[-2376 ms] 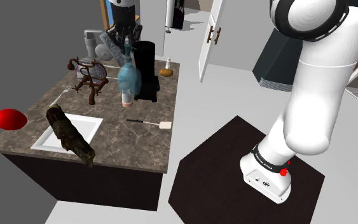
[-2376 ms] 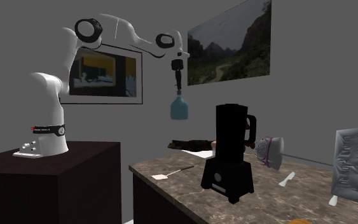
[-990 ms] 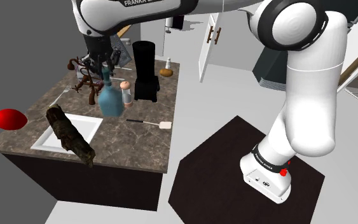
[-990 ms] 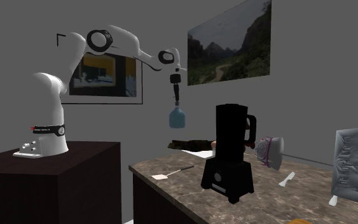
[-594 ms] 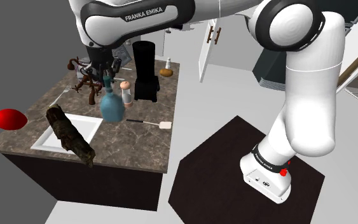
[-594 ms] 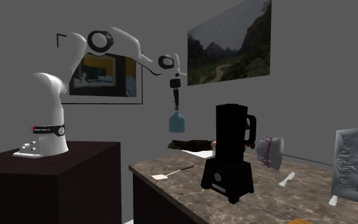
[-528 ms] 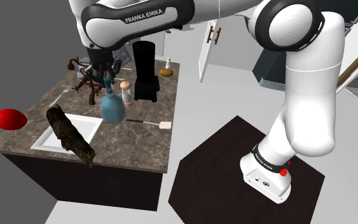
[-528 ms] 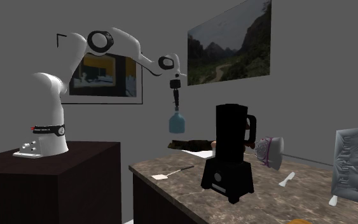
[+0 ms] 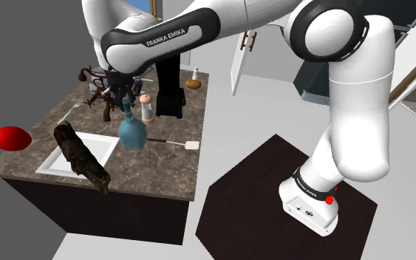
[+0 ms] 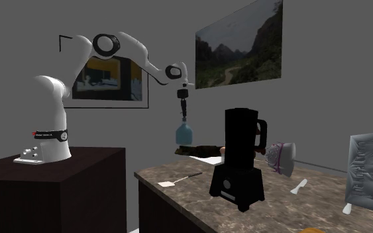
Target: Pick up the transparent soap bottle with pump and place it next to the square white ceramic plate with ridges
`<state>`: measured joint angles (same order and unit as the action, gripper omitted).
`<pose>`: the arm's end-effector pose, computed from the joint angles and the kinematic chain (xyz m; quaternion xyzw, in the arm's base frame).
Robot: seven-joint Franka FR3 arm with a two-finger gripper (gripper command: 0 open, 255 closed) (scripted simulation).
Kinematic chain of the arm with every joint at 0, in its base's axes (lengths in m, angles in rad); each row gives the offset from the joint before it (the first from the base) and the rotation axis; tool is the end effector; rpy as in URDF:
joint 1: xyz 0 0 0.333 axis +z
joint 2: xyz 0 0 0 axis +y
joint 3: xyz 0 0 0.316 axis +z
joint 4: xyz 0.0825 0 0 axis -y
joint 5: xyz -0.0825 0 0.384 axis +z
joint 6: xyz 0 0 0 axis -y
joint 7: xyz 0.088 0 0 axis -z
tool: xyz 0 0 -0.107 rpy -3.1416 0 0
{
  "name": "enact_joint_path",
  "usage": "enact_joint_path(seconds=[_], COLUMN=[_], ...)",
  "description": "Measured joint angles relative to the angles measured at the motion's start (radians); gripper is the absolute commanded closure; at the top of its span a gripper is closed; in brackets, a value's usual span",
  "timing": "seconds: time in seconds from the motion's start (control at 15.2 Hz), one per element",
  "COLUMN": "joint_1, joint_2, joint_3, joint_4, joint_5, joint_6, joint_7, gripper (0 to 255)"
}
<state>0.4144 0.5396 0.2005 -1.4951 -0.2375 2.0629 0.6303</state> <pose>0.5956 0.3772 0.3653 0.9978 0.0314 0.0485 0.0326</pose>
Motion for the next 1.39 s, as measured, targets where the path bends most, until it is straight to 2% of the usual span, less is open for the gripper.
enact_joint_path(seconds=[1.39], joint_1=[0.011], joint_2=[0.13], joint_3=[-0.026], joint_4=[-0.08], joint_5=[-0.043], joint_6=[0.207], joint_7=[0.045], gripper=[255])
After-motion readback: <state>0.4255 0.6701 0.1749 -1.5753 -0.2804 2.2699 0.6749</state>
